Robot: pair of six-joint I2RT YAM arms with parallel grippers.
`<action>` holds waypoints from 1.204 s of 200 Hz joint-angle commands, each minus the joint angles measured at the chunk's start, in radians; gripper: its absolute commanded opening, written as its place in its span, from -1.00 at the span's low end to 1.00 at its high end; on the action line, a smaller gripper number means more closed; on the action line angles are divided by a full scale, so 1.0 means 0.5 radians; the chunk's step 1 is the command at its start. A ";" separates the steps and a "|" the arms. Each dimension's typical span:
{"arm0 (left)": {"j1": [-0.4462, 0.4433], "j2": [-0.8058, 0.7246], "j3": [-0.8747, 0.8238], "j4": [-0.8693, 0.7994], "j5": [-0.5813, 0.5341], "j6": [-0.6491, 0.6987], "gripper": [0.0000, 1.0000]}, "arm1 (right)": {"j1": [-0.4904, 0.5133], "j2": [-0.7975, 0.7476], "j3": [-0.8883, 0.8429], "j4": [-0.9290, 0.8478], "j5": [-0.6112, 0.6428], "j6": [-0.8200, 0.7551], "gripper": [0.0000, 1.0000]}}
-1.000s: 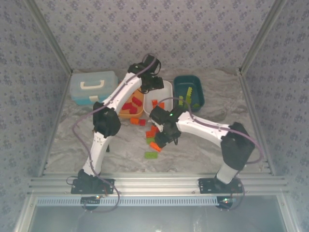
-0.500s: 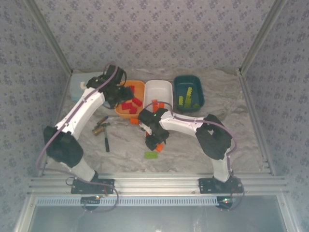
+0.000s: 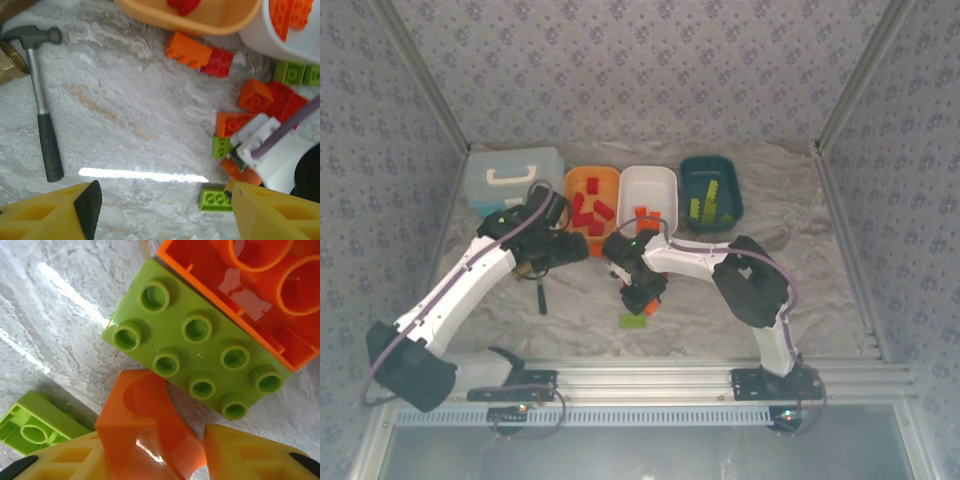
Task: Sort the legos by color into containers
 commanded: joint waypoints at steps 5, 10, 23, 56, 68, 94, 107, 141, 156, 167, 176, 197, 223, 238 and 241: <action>-0.040 -0.063 -0.062 -0.061 -0.008 0.090 0.43 | 0.007 0.004 0.047 -0.068 0.051 0.006 -0.18; -0.049 -0.068 -0.071 -0.057 -0.009 0.090 0.43 | 0.009 -0.009 0.050 -0.070 0.060 0.008 -0.21; -0.067 -0.061 -0.093 -0.041 -0.006 0.092 0.42 | 0.008 -0.057 0.055 -0.080 0.073 0.023 -0.30; -0.226 -0.001 -0.125 -0.007 -0.055 0.193 0.39 | -0.048 -0.283 0.036 -0.084 0.041 0.129 -0.38; -0.328 0.032 -0.124 -0.006 -0.140 0.243 0.39 | -0.114 -0.389 0.033 -0.081 -0.001 0.192 -0.39; -0.514 0.093 -0.149 0.040 -0.220 0.301 0.39 | -0.340 -0.572 0.104 -0.035 -0.107 0.345 -0.38; -0.599 0.117 -0.171 0.081 -0.238 0.336 0.39 | -0.455 -0.581 0.196 0.003 -0.115 0.423 -0.38; -0.749 0.191 -0.244 0.160 -0.247 0.447 0.39 | -0.675 -0.269 0.603 0.101 -0.098 0.582 -0.38; -0.782 0.214 -0.263 0.187 -0.241 0.486 0.39 | -0.700 -0.056 0.871 0.091 -0.032 0.609 -0.38; -0.799 0.233 -0.273 0.197 -0.242 0.503 0.39 | -0.709 0.131 1.104 0.032 0.036 0.638 -0.39; -0.799 0.251 -0.275 0.202 -0.243 0.509 0.39 | -0.722 0.268 1.292 -0.005 0.088 0.672 -0.40; -0.803 0.275 -0.272 0.222 -0.229 0.519 0.39 | -0.776 0.533 1.608 -0.085 0.191 0.779 -0.39; -0.810 0.301 -0.254 0.249 -0.194 0.546 0.39 | -0.846 0.712 1.763 -0.084 0.284 0.862 -0.39; -0.827 0.329 -0.244 0.257 -0.173 0.585 0.40 | -0.879 0.769 1.810 -0.060 0.275 0.890 -0.39; -0.832 0.334 -0.242 0.258 -0.171 0.593 0.40 | -0.886 0.784 1.826 -0.065 0.280 0.892 -0.39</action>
